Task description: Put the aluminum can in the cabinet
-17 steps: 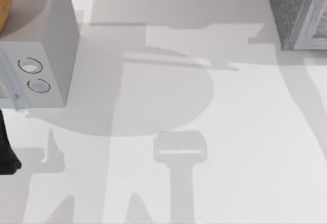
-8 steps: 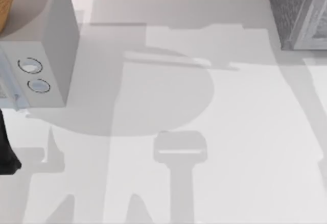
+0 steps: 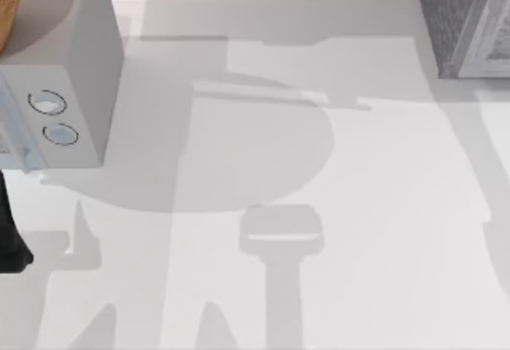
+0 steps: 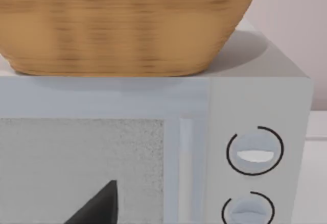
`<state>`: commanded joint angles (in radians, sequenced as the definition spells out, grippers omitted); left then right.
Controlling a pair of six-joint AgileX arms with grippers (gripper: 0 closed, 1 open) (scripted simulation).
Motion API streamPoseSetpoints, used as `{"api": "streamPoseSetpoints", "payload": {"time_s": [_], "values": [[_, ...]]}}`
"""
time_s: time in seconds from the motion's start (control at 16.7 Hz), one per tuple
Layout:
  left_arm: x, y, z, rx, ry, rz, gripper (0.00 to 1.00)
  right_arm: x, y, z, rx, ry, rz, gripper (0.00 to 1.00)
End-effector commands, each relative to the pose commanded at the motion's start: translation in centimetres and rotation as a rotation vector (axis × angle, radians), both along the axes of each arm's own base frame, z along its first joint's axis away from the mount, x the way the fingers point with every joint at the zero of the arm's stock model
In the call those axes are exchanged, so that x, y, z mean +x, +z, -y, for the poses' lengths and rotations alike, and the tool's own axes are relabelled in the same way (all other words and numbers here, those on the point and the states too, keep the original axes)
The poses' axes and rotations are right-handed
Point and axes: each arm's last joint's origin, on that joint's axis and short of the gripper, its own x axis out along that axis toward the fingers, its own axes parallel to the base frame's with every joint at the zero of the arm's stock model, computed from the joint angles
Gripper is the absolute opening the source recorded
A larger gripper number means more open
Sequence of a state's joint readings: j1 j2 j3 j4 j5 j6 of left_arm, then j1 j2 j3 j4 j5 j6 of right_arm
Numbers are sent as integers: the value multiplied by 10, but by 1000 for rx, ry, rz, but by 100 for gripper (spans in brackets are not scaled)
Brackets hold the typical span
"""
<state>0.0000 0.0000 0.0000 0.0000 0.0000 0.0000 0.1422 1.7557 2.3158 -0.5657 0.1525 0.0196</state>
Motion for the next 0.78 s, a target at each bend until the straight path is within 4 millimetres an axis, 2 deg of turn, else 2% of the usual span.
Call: {"api": "streamPoseSetpoints", "payload": {"time_s": [0.3, 0.78], "values": [[0, 0, 0, 0, 0, 0, 100, 26, -5, 1, -1, -5, -17, 0], [0, 0, 0, 0, 0, 0, 100, 55, -8, 7, 1, -12, 4, 0]]}}
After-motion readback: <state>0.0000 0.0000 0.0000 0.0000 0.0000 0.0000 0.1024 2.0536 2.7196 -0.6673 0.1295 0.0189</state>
